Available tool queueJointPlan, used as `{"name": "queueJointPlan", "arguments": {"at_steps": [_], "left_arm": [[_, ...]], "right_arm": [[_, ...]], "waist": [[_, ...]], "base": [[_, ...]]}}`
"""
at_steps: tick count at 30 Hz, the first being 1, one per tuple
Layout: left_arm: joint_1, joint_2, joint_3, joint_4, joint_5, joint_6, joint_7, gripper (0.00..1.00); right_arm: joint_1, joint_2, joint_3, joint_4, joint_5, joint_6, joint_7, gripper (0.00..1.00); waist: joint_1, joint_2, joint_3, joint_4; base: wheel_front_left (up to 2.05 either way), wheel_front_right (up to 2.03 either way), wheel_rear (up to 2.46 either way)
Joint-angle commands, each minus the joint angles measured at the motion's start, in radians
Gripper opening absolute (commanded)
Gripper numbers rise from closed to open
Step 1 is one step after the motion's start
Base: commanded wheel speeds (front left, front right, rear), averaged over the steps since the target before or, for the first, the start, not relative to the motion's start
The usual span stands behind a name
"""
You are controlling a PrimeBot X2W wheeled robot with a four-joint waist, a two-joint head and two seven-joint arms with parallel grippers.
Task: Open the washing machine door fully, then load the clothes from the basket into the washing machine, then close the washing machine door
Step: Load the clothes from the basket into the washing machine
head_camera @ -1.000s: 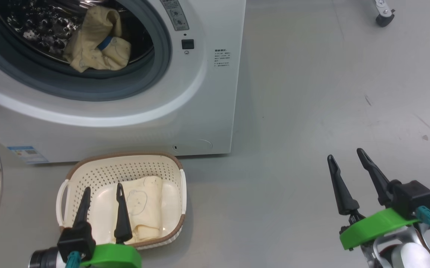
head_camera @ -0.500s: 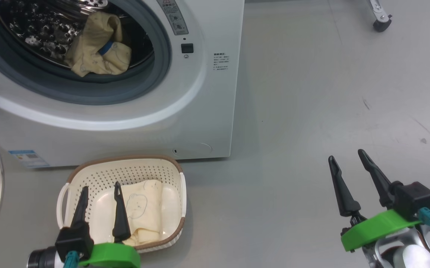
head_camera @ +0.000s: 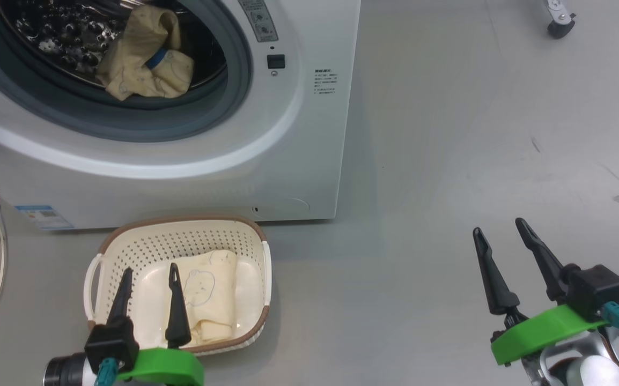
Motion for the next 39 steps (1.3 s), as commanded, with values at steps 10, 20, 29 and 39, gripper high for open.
{"name": "queueJointPlan", "arguments": {"at_steps": [10,20,29,39], "left_arm": [[-0.173,-0.010,0.019,0.139,-0.046,-0.067,0.044,1.00],[-0.436,-0.024,0.011,0.475,-0.106,-0.179,0.118,1.00],[-0.669,-0.024,0.027,0.774,-0.159,-0.261,0.161,1.00],[-0.845,0.062,0.044,0.955,-0.177,-0.288,0.184,1.00]], "right_arm": [[-0.071,-0.009,0.028,-0.051,0.026,0.004,-0.010,1.00],[-0.180,-0.009,0.072,-0.036,0.056,0.004,-0.059,1.00],[-0.298,-0.009,0.099,-0.002,0.085,0.004,-0.106,1.00],[-0.425,-0.009,0.166,0.024,0.133,0.004,-0.130,1.00]], "waist": [[-0.0001,0.0000,0.113,-0.015],[-0.0001,0.0000,0.331,-0.080],[-0.0001,0.0000,0.551,-0.137],[-0.0001,0.0000,0.769,-0.224]], "base": [[0.00,0.00,0.00],[0.00,0.00,0.00],[0.00,0.00,0.00],[0.00,0.00,0.00]]}}
